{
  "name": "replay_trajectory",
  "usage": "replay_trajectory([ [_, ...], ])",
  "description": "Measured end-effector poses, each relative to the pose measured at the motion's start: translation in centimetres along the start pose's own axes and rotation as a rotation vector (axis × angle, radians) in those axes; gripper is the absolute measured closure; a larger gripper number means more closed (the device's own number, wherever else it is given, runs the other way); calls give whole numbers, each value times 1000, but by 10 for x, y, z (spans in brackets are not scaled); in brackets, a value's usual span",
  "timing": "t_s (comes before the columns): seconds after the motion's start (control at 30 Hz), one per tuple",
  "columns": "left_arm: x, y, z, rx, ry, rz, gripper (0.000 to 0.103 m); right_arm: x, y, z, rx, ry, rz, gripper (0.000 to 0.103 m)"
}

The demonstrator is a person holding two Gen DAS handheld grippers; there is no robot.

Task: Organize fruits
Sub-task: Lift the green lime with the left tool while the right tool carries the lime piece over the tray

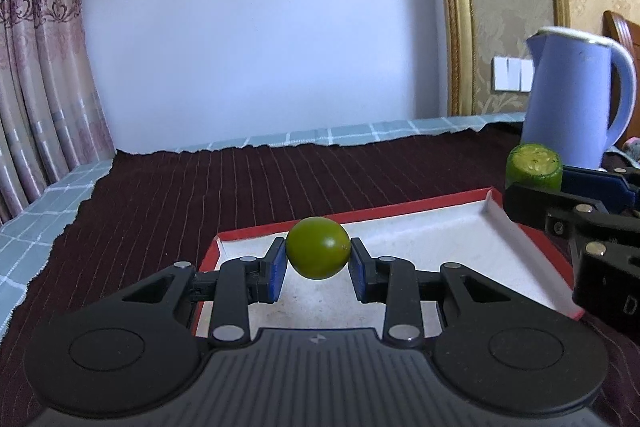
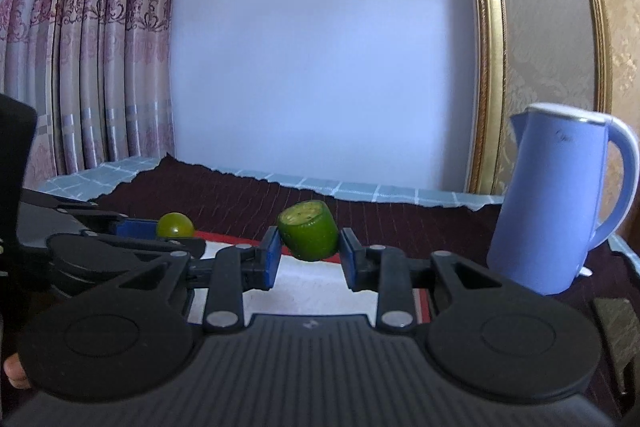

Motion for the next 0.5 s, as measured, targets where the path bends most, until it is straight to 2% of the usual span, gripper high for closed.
replay_trajectory([
  [0.5,9,6,59,-58,136,-5,71,10,-14,58,6,105,28,73],
])
Point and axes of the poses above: each gripper's, at about its wrist camera, not at the fingertips, and z roughly the way its jaws point, y to its left, x to its underside, the point moved 6 cm from there along z, roughly the way its jaws point, and after that the axes turned 6 degrees about z, right-handed, at the moved point
